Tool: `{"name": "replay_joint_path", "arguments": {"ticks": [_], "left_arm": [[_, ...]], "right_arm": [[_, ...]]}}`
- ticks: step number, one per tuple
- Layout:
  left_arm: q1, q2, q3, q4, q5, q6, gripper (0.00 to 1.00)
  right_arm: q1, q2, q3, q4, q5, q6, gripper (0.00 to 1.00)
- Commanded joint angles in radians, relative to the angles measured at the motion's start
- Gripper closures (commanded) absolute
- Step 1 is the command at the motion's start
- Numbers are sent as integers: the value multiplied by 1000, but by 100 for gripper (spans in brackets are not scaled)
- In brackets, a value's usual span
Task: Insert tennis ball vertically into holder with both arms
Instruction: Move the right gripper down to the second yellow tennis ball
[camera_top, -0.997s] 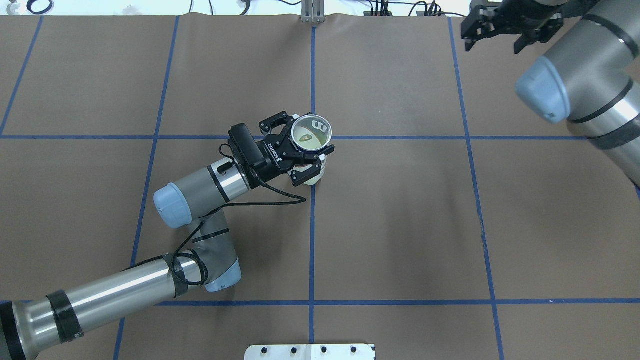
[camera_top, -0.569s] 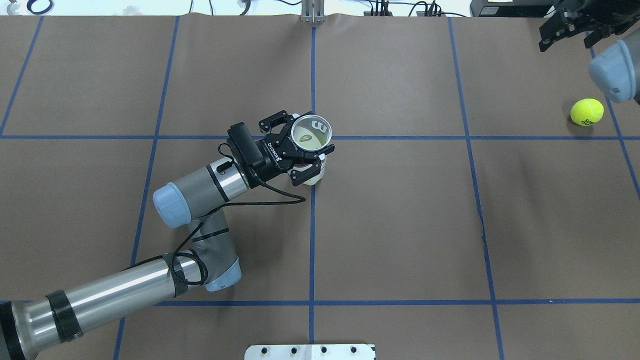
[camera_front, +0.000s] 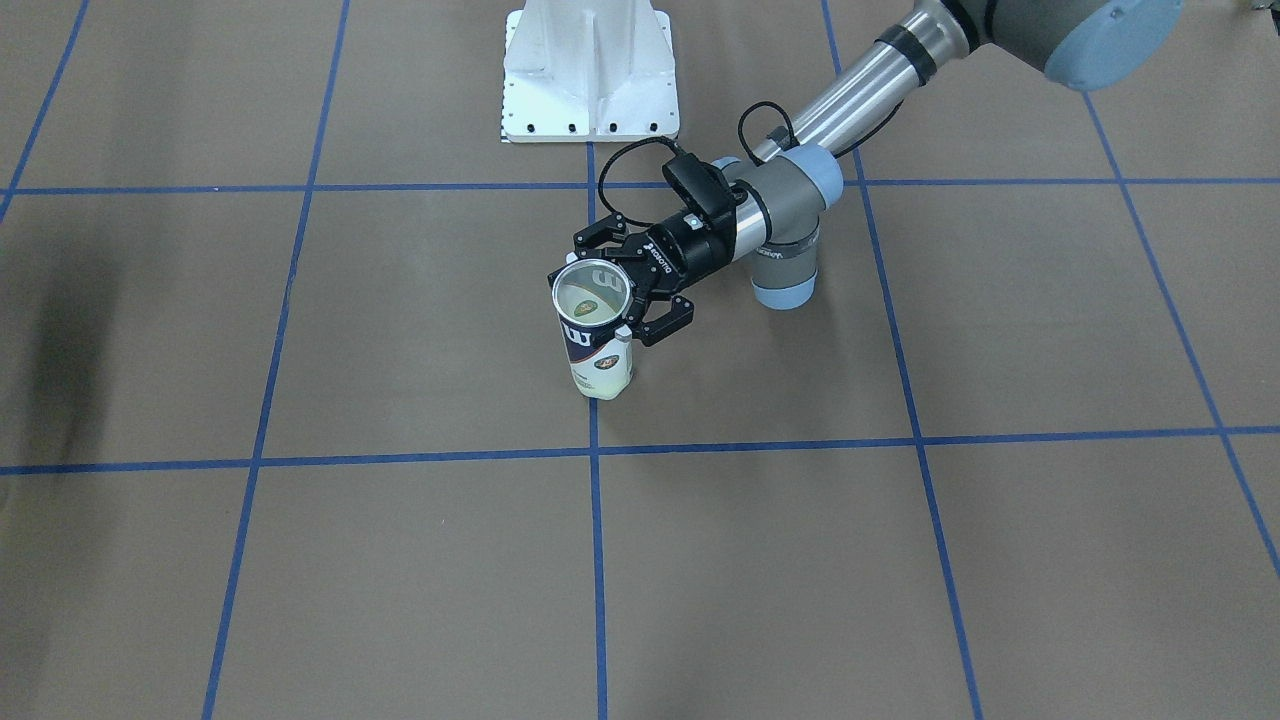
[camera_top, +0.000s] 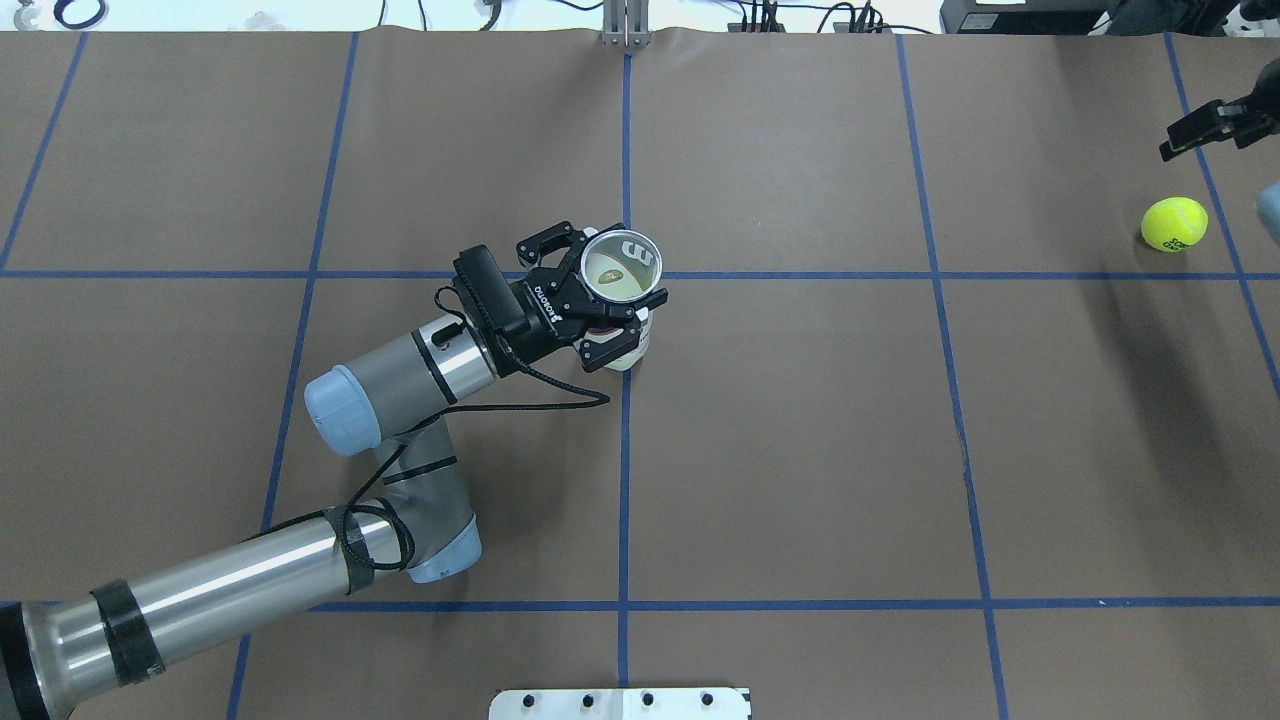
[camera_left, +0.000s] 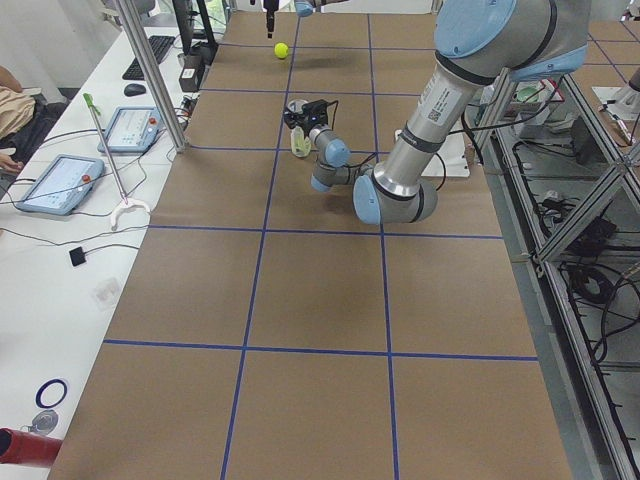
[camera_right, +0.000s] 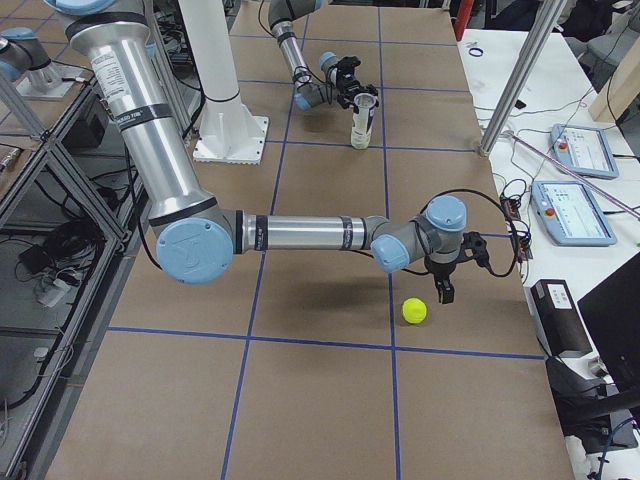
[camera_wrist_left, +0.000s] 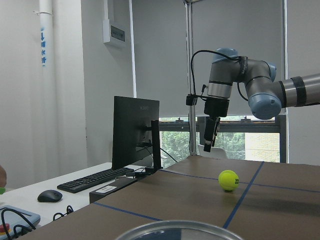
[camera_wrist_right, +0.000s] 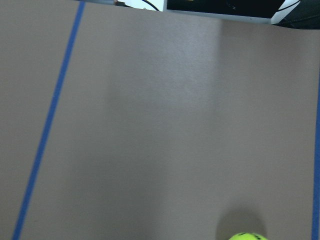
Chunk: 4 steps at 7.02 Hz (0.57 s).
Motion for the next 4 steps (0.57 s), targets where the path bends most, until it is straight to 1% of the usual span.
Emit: {"name": "replay_joint_path", "arguments": {"ticks": [1,2,4], "left_arm": [[0,1,0,2,0,0,14],[0,-1,0,2,0,2,14],[0,-1,0,2,0,3,14]], "right_arm": [[-7,-43,-13,26,-25,-4,1],[-28,-70,-25,86,-63,-3,1],[-53,-69,-25,93,-68,42,1]]}}
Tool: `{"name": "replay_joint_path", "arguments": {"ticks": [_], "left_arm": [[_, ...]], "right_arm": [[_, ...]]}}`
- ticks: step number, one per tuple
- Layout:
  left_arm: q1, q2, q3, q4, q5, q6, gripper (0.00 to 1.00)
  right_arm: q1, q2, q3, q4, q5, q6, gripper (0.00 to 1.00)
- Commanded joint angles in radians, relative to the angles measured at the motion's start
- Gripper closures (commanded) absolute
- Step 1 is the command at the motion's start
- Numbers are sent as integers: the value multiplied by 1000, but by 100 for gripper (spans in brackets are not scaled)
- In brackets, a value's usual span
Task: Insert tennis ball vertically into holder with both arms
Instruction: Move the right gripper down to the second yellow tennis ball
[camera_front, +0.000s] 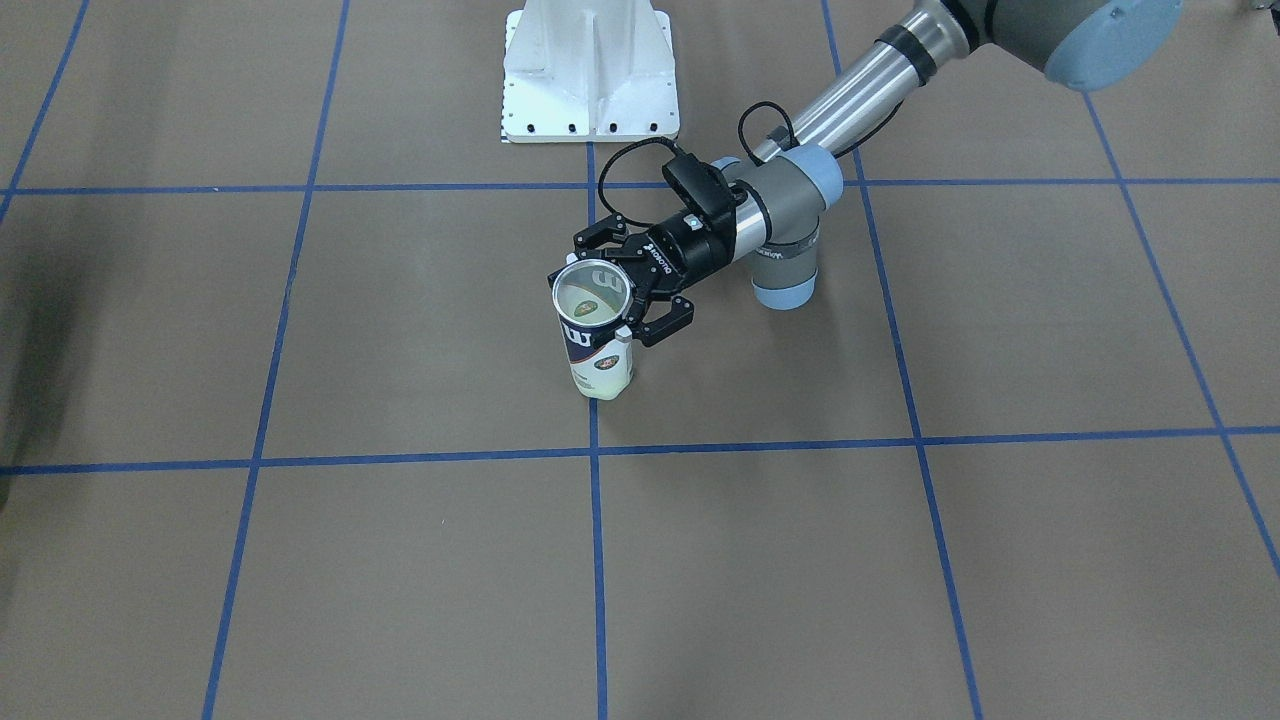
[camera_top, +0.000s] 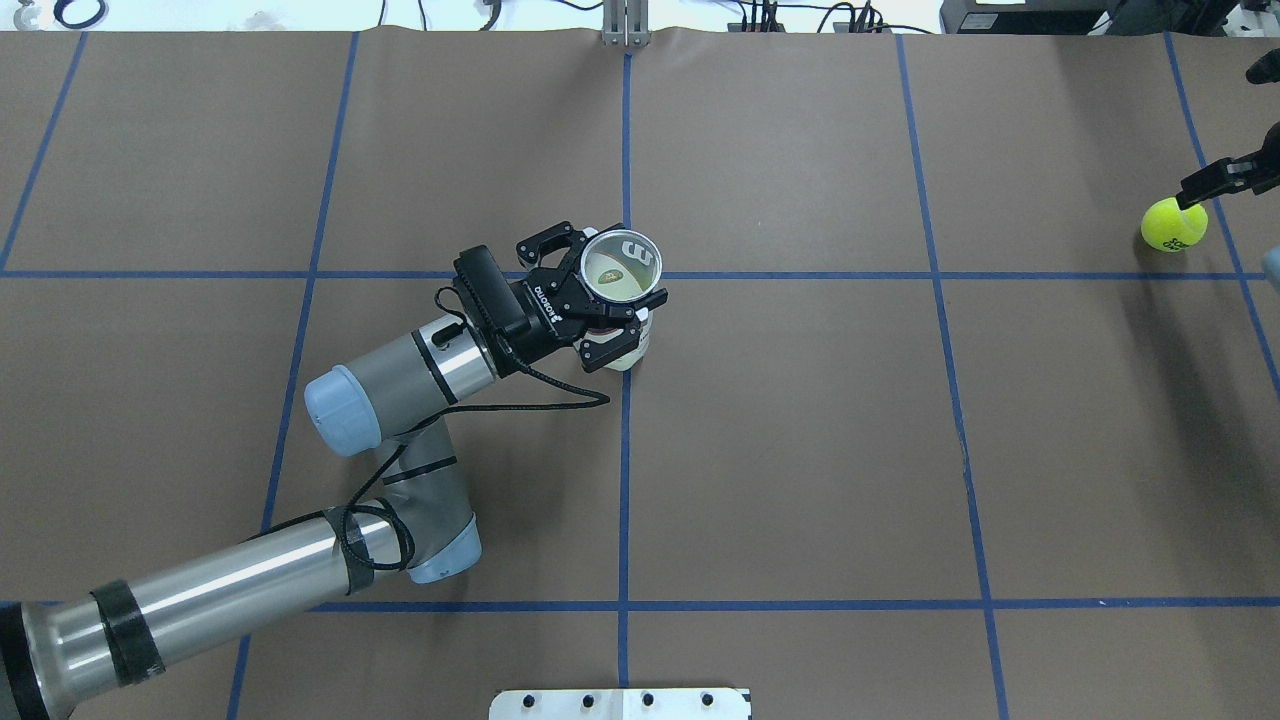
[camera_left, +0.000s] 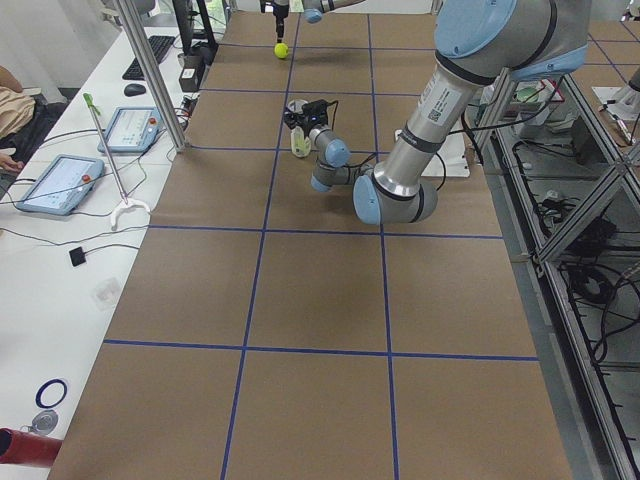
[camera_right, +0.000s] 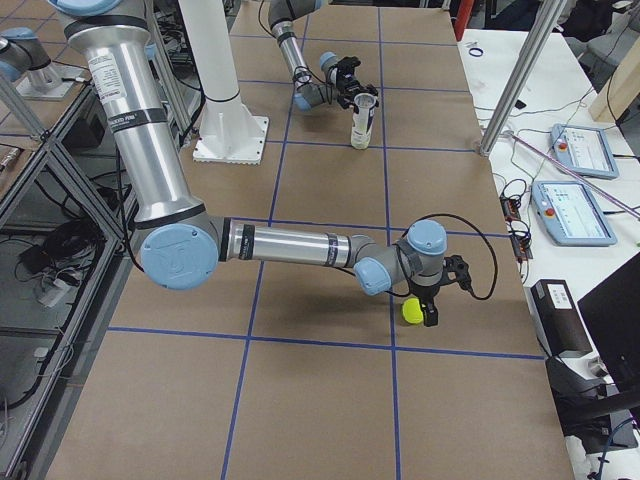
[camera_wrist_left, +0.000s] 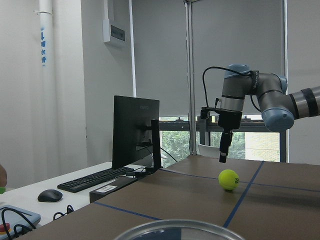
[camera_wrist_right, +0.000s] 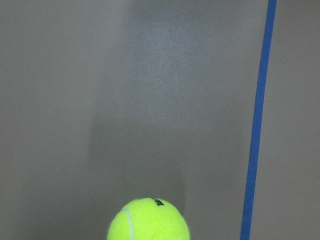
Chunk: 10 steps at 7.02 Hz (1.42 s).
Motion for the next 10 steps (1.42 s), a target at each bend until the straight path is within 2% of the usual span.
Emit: {"name": "replay_joint_path", "arguments": {"ticks": [1,5,7,9,10], "left_arm": [[2,-1,0,2,0,1,14],[2,2,0,0,0,3,14],[2,2,2,0,0,3,14],[2,2,2,0,0,3,14],[2,2,2,0,0,3,14]], "right_arm": [[-21,2,0,12,-4,51,1],[-56,2,-5,14,-13,76,1],[-85,2,-17,15,-75,77,1],[-93,-5,-22,15,-97,74,3],[-99,-5,-22,14,-114,74,26]]}}
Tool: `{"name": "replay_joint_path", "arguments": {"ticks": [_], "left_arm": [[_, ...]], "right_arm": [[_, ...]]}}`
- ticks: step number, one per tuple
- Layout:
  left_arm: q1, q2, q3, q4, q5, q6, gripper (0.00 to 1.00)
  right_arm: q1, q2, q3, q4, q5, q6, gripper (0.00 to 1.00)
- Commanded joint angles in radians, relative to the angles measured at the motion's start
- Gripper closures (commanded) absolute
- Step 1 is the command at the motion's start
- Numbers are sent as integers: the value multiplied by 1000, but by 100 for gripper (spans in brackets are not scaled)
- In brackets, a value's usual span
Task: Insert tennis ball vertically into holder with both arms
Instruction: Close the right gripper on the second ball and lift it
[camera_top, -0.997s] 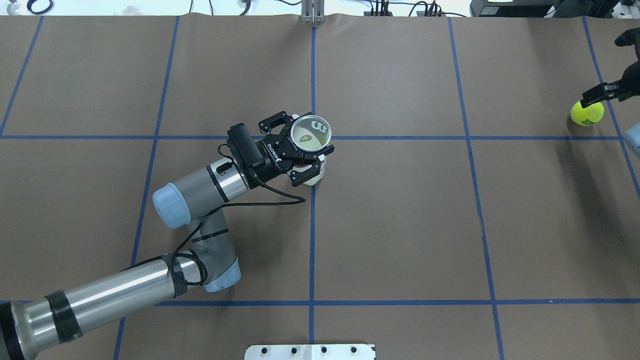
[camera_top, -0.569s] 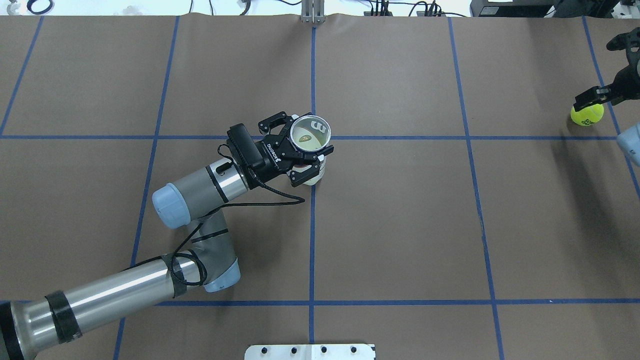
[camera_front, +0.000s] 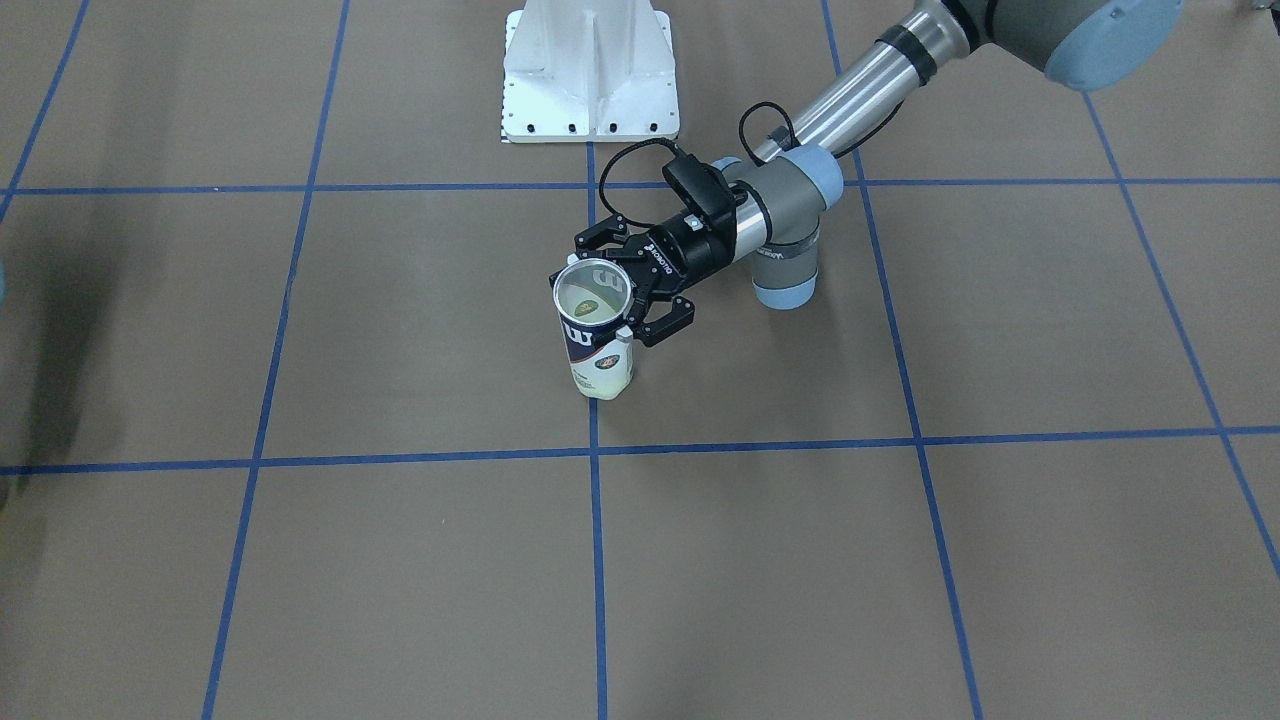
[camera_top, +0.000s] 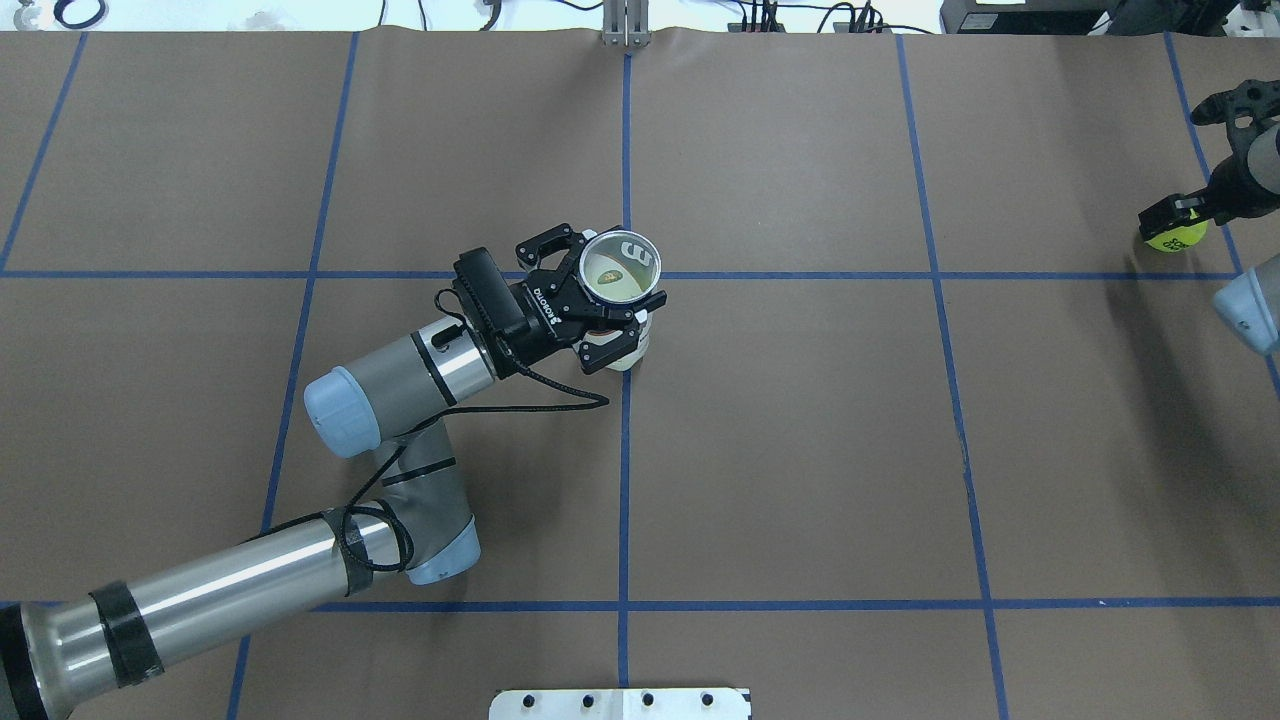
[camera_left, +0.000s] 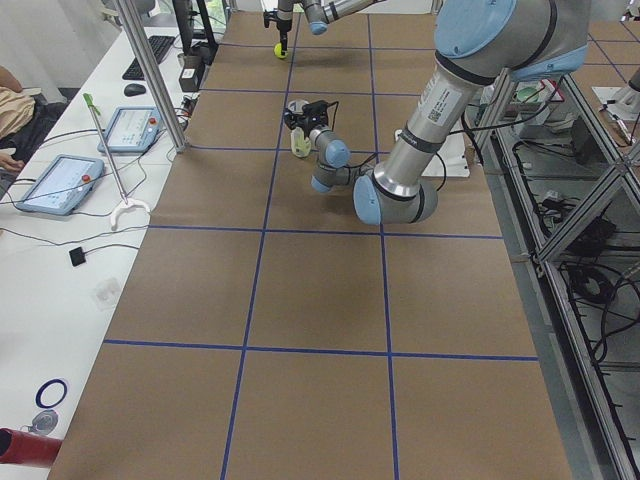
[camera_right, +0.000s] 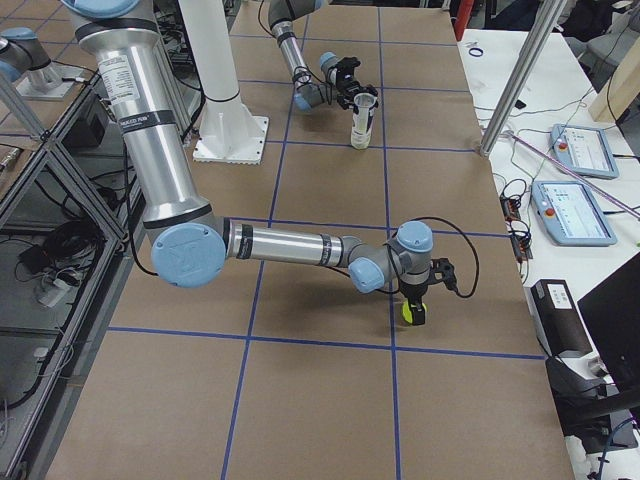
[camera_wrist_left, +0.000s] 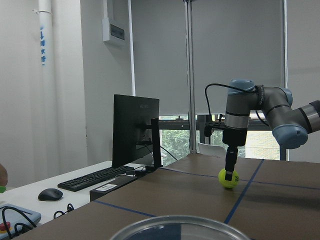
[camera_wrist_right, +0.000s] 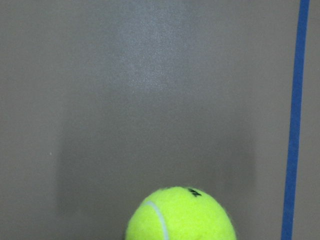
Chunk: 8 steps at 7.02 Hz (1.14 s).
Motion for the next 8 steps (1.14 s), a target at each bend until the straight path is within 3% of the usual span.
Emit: {"name": "replay_joint_path", "arguments": {"ticks": [1,2,3,4,8], "left_arm": [[0,0,0,0,0,0,14],[0,0,0,0,0,0,14],[0,0,0,0,0,0,14],[0,0,0,0,0,0,14],[0,-2,-1,0,0,-3,14]], "right_arm": [[-10,-2,1,0,-21,-2,52],[-10,-2,7,-1,-21,-2,76],[-10,9,25,-1,-15,4,90],[-8,15,66,-6,0,13,97],[-18,48,321,-1,106,481,100]]}}
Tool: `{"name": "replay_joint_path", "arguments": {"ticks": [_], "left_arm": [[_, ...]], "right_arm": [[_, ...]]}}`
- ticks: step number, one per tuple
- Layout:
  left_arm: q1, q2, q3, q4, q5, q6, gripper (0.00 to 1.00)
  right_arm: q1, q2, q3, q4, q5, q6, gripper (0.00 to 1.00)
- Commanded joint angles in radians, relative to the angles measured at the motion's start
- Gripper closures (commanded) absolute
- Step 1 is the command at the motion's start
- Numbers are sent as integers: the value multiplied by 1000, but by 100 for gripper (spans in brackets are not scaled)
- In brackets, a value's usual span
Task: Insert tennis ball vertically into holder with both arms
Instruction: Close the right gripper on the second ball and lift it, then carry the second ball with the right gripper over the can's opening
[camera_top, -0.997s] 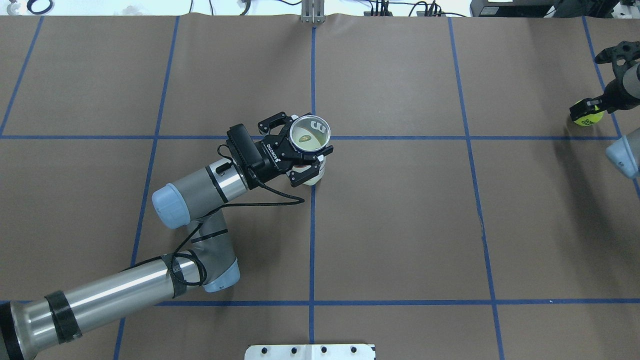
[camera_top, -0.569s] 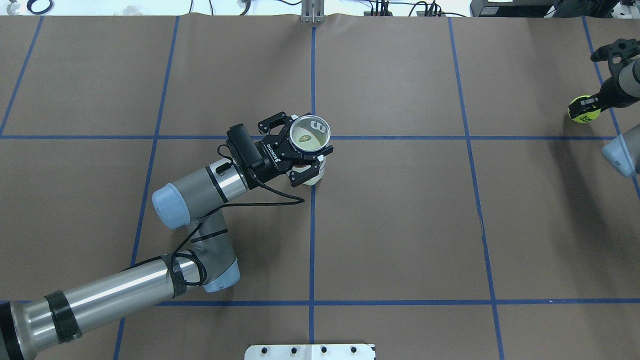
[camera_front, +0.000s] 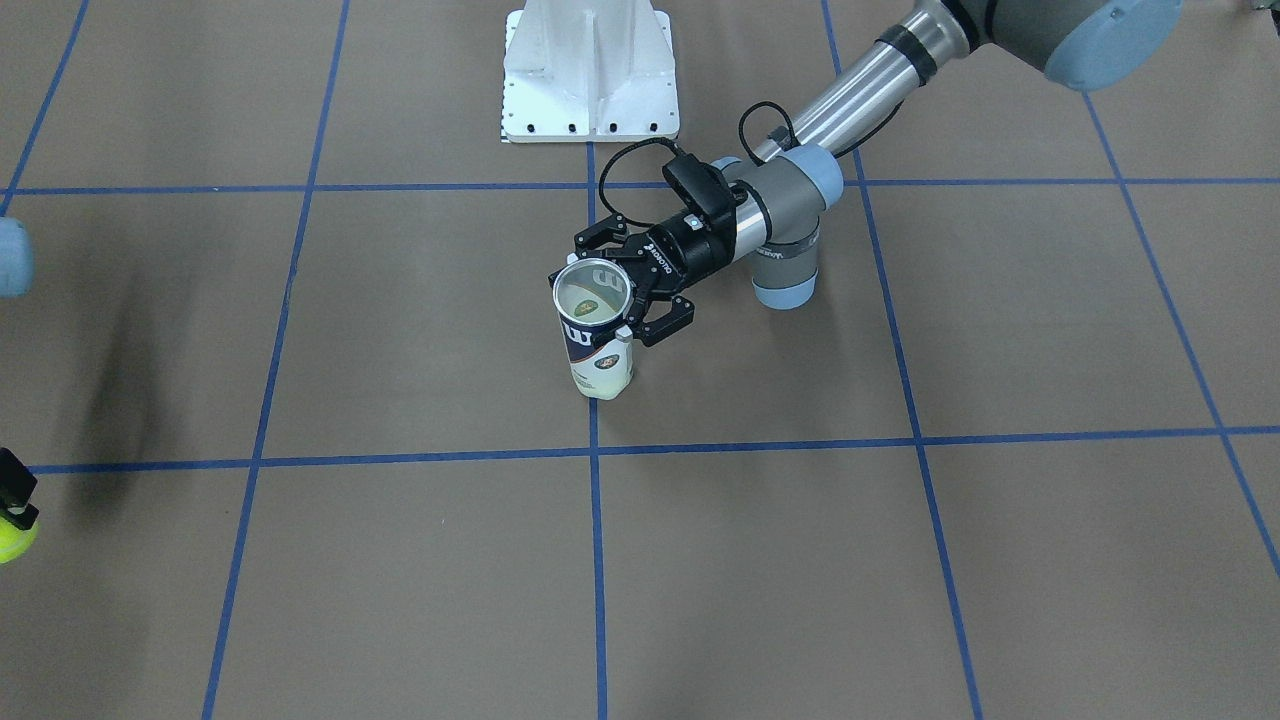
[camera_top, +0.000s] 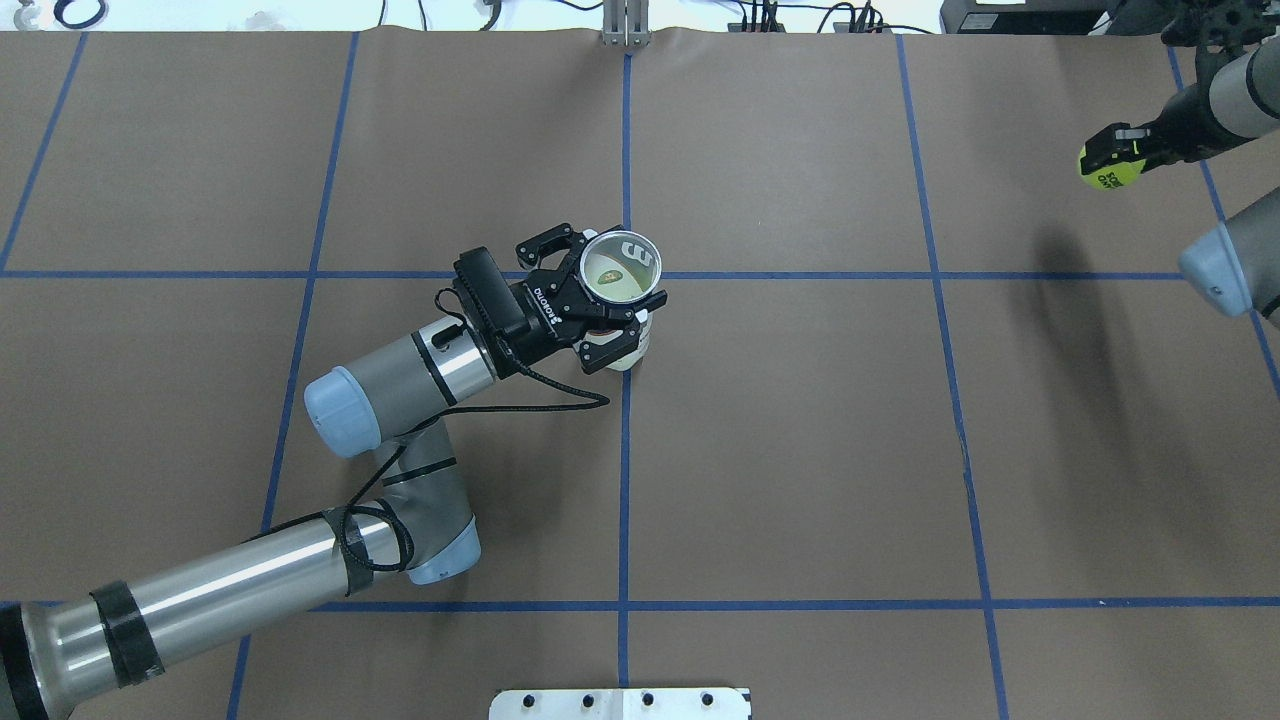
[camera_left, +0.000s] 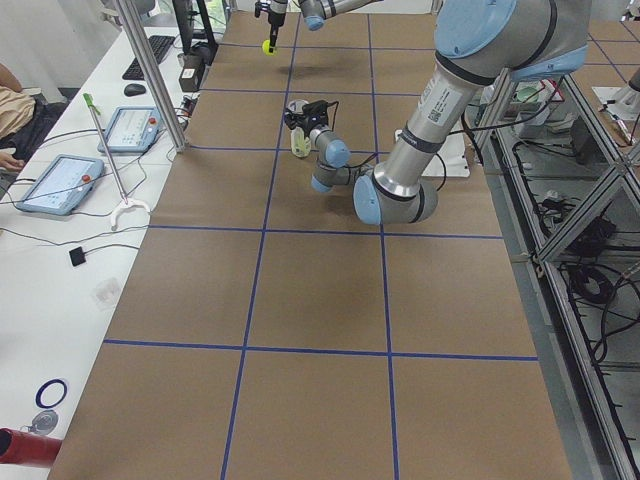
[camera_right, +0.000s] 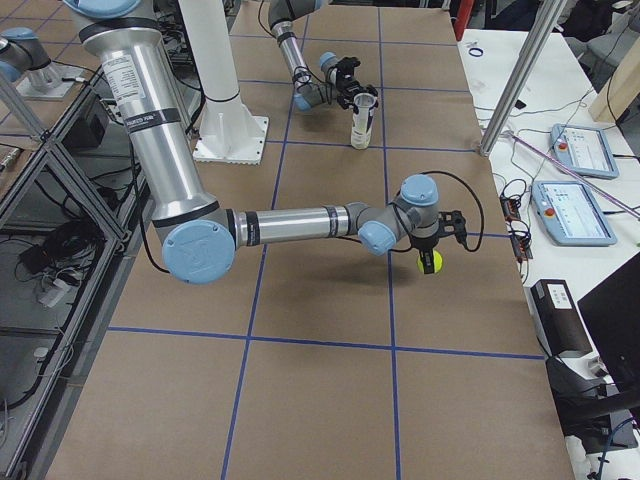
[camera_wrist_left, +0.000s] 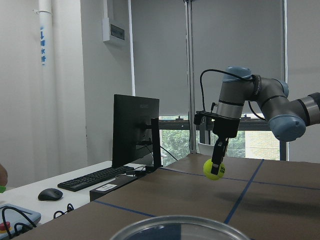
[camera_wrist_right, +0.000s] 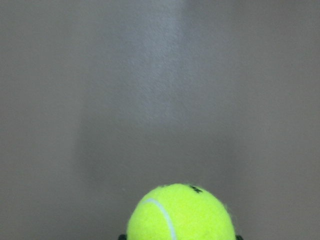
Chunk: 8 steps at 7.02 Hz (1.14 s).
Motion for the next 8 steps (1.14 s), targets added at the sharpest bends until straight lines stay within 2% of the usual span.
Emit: {"name": "replay_joint_path", "arguments": {"ticks": [1,3,4,5,7,8], "left_arm": [[1,-1,0,0,0,-2,14],[2,-2,1,2,0,-2,14],[2,-4,1,2,0,-2,14],[2,-4,1,2,0,-2,14],[2,-4,1,2,0,-4,14],[2,-4,1,2,0,-4,14]], "right_arm": [[-30,5,191,1,67,301,100],[-122,48,370,-1,43,646,98],[-218,101,435,-1,-56,791,95],[-331,141,486,-2,-221,889,94],[-470,209,561,-4,-388,1006,94],[-552,227,575,-4,-513,1013,92]]}}
